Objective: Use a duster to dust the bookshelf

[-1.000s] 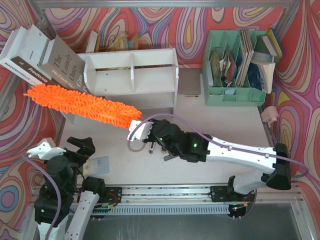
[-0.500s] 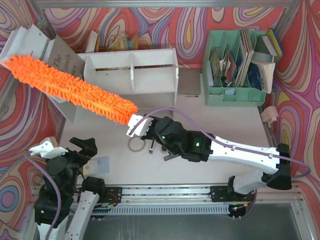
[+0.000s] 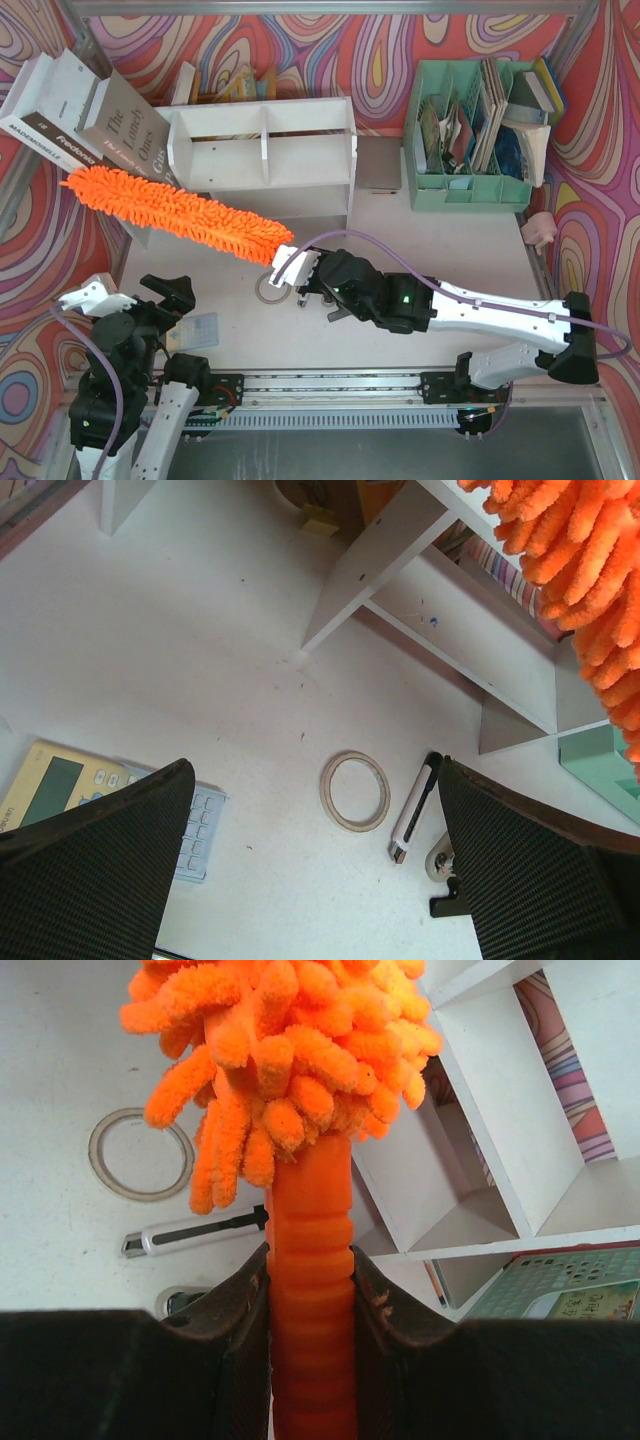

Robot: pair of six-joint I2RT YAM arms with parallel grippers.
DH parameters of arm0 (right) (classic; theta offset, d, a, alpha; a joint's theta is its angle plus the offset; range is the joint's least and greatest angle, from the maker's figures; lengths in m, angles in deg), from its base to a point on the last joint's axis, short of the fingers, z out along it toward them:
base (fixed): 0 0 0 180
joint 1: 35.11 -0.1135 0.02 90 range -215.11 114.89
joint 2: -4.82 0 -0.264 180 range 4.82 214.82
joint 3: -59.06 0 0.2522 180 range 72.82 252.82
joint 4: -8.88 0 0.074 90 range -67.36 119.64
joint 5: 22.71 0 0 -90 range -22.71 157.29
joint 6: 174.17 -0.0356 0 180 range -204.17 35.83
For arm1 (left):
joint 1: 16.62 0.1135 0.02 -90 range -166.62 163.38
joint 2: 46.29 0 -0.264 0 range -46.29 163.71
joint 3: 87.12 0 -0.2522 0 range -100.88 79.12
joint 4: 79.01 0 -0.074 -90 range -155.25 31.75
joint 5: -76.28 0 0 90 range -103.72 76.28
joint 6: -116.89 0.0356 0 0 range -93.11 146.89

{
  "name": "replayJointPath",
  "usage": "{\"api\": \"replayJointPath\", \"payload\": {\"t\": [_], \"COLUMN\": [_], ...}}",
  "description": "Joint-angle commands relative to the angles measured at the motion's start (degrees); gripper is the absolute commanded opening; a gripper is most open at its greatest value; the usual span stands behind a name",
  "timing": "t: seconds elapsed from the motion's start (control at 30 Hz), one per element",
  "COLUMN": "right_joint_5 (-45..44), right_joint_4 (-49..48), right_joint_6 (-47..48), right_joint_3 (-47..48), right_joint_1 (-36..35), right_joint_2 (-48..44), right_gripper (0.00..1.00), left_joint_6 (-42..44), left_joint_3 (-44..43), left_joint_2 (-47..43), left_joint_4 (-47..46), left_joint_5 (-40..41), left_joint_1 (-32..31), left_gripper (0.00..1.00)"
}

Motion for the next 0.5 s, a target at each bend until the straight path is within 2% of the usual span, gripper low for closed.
{"api": "replayJointPath", "payload": {"t": [0.0,0.07,0.13,0.27,0.47], "right_joint_5": [-3.87,-3.47,-5.13,-6.34,-7.04], "right_joint_4": [-3.41,-0.23,-1.12,-3.63,-4.02], "right_joint_6": [-2.50,-3.78,-1.83,-0.94,-4.60], "right_joint_3": [4.27,8.84,9.59,6.96,0.27], "right_joint_1": [0.01,-1.13,-3.36,-3.99,-4.00], "right_joint_2": [-0.93,0.54,1.10,0.13,-0.65], "right_gripper": [0.00,0.00,0.00,0.00,0.00], "left_joint_6": [0.69,0.72,0.66,0.66,0.70], "left_joint_3": [0.71,0.71,0.63,0.67,0.71], "left_joint_2": [-0.25,-0.11,0.01,-0.06,0.06], "left_joint_4": [-1.19,-1.18,-1.12,-1.10,-1.29], "left_joint_5": [-0.22,-0.39,-0.27,-0.12,-0.13], "left_joint_1": [0.34,0.34,0.34,0.34,0.34], "left_gripper": [0.98,0.98,0.98,0.98,0.98]}}
